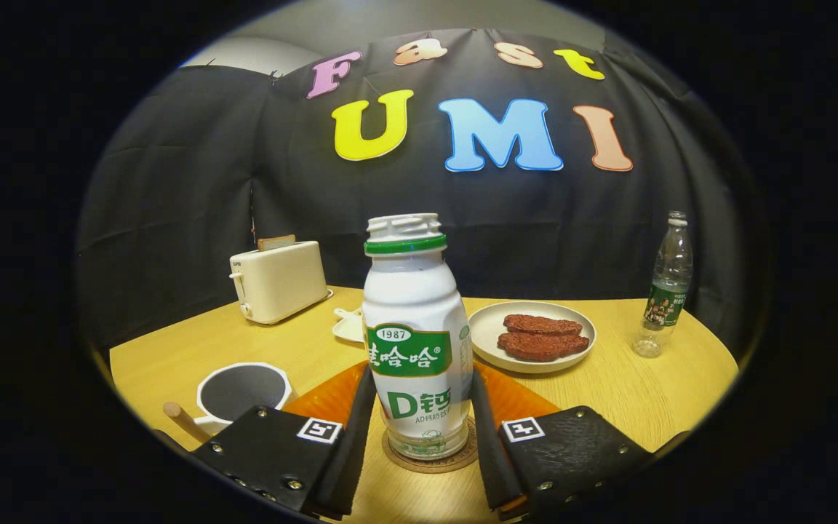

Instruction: Take the bottle from table, then pour the juice into the cup, finally place the bottle on the coaster

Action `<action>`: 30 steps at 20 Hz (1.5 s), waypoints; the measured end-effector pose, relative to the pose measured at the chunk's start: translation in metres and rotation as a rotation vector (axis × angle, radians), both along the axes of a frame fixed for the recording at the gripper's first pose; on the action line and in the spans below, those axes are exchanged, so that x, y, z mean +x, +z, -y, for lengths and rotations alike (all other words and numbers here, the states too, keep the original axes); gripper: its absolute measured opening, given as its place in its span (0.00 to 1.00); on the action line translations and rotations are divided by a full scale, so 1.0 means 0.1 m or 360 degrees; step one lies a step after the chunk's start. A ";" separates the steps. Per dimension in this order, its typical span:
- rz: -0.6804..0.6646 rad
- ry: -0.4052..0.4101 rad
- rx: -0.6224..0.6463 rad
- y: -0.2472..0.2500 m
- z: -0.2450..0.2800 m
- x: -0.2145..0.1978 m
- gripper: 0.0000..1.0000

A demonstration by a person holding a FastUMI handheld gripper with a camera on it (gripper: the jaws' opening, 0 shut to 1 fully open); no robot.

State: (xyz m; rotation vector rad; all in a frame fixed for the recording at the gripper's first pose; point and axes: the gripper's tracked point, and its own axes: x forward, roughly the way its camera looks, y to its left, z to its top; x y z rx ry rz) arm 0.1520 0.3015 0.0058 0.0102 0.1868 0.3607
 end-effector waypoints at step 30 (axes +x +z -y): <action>0.0221 -0.0081 0.0036 0.30 0.07 -0.07 0.94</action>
